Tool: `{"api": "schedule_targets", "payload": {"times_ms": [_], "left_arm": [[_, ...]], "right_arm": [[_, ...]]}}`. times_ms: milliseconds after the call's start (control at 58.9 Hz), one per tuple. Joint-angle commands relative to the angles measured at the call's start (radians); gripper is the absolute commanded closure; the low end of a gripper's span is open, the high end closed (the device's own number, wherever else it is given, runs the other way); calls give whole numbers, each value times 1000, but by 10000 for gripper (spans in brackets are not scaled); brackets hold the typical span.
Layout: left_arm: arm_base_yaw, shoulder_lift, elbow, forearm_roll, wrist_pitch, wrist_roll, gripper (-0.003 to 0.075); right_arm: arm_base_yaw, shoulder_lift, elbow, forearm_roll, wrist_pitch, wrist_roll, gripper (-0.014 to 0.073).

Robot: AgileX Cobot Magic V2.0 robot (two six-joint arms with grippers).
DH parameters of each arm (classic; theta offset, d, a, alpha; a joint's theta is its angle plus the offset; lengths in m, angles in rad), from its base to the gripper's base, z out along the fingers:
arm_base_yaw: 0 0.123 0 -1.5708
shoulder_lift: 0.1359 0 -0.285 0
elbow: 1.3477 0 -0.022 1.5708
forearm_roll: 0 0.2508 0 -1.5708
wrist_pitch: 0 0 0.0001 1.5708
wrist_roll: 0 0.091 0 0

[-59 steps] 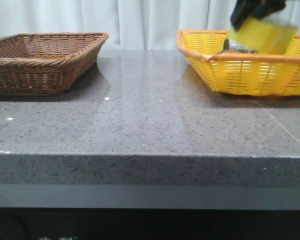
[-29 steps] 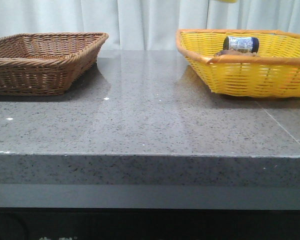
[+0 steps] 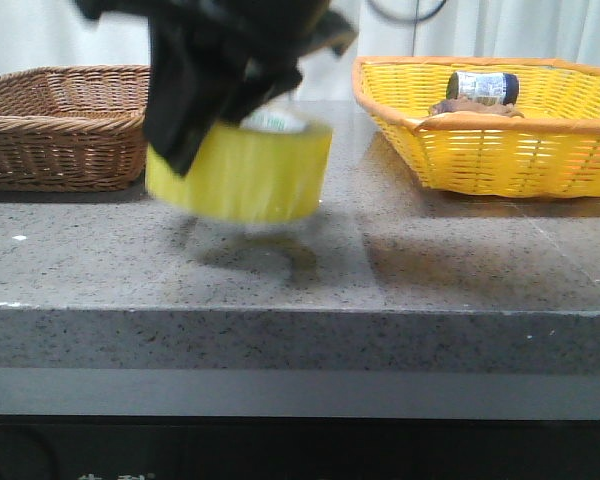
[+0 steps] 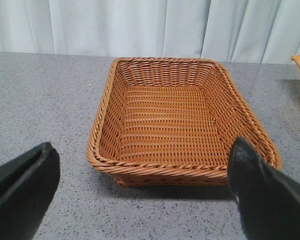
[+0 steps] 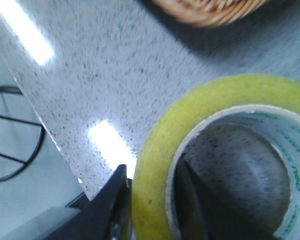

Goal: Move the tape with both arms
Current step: 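Carry the tape roll toward the brown basket and set it on the table, then open the right gripper and withdraw it from the tape roll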

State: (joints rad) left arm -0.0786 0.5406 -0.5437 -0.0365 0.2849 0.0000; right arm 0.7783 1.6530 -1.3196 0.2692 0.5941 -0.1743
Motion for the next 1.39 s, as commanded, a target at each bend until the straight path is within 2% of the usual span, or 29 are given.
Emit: {"api": "schedule_targets", "payload": {"times_ms": [0,119,357,475,611,696,747,934,1002,1223,1375], "left_arm": [[3,9,-37,-2,-77,-11,50],[3,9,-37,-2,-76,-11,50],[3,9,-37,-2,-76,-11,50],[3,9,-37,-2,-76,-11,50],[3,9,-37,-2,-76,-11,50],[3,9,-37,-2,-76,-11,50],[3,9,-37,-2,-76,-11,50],[3,9,-37,-2,-76,-11,50],[3,9,-37,-2,-76,-11,50],[3,9,-37,-2,-74,-11,50],[3,9,-37,-2,-67,-11,50]], "right_arm": [[4,-14,-28,7,-87,-18,575],[4,-5,-28,7,-74,-18,502],[4,-16,-34,7,-44,-18,202],[-2,-56,-51,0,-21,-18,134],[-23,-127,-79,-9,6,-18,155],[-53,-167,-96,-9,28,-13,204],[-79,-190,-104,-9,37,-9,262],[-232,-274,-112,-9,104,-4,583],[-294,-302,-112,-9,149,9,652],[-509,-419,-80,-22,239,18,669],[-637,-558,58,-25,212,18,669]]}}
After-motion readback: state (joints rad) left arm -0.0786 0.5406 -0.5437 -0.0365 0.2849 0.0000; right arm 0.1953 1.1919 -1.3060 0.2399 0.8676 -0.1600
